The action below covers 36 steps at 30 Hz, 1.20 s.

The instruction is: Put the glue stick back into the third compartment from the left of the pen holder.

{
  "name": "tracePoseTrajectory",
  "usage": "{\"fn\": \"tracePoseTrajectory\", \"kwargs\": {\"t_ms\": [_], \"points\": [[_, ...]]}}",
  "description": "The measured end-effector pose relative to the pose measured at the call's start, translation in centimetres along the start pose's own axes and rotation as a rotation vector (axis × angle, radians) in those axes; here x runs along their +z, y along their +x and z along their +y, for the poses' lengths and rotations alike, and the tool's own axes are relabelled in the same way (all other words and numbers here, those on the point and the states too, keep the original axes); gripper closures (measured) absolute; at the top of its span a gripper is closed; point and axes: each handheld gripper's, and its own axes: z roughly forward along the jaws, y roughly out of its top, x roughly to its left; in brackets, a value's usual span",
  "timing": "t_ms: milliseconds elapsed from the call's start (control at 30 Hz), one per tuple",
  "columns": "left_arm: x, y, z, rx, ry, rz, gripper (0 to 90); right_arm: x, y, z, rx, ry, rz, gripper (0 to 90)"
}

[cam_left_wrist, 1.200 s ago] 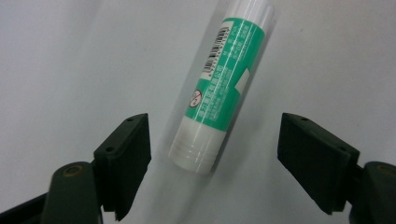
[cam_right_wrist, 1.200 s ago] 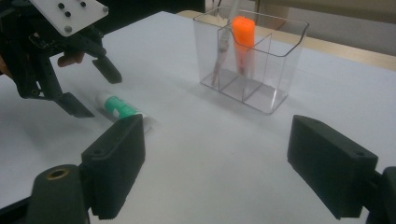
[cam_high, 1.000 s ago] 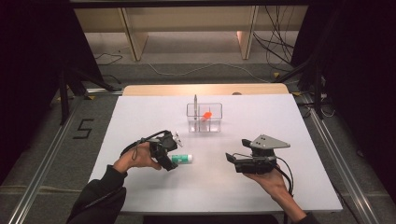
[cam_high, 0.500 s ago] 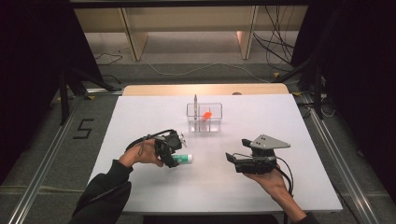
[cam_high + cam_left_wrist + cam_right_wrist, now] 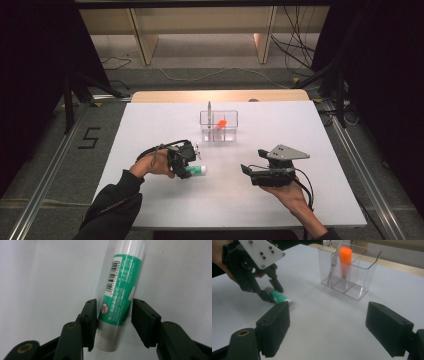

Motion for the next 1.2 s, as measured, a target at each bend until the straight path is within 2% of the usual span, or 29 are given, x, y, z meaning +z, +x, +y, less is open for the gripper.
{"fn": "tracePoseTrajectory", "kwargs": {"t_ms": [133, 267, 433, 567, 633, 733, 933, 1067, 1100, 1200], "points": [[0.0, -0.2, 0.0, 0.025, -0.002, 0.002, 59.8, 0.0, 0.0, 0.0, -0.002, 0.0, 0.001, 20.4], [-0.1, -0.4, 0.0, 0.079, 0.004, 0.006, 63.6, 0.1, -0.1, 0.0, 0.001, -0.002, 0.004, 20.4], [-0.1, -0.6, 0.0, 0.1, -0.002, -0.021, 64.9, 0.1, 0.0, -0.1, -0.004, 0.0, 0.002, 20.4], [-0.4, -0.7, 0.2, 0.089, -0.008, -0.023, 65.1, 0.1, 0.1, 0.0, -0.012, -0.002, 0.004, 20.5], [-0.6, -0.8, 0.3, 0.065, -0.027, -0.033, 65.1, 0.1, 0.2, 0.0, -0.022, -0.003, 0.005, 20.5], [-1.3, -0.8, 0.5, 0.064, -0.029, -0.056, 65.1, 0.1, 0.4, 0.0, -0.031, -0.013, 0.009, 20.5], [-2.5, -1.4, 1.0, 0.036, -0.053, -0.072, 65.1, 0.1, 1.0, 0.0, -0.066, -0.009, 0.02, 20.5], [-3.0, -2.0, 1.4, 0.049, -0.051, -0.077, 65.1, 0.1, 1.5, 0.0, -0.074, -0.009, 0.036, 20.5], [-3.1, -2.2, 1.5, 0.037, -0.053, -0.086, 65.1, 0.1, 1.6, 0.0, -0.084, -0.006, 0.039, 20.5], [-3.5, -2.7, 2.0, 0.044, -0.05, -0.099, 65.1, 0.3, 2.3, -0.1, -0.125, -0.001, 0.049, 20.5]]}}
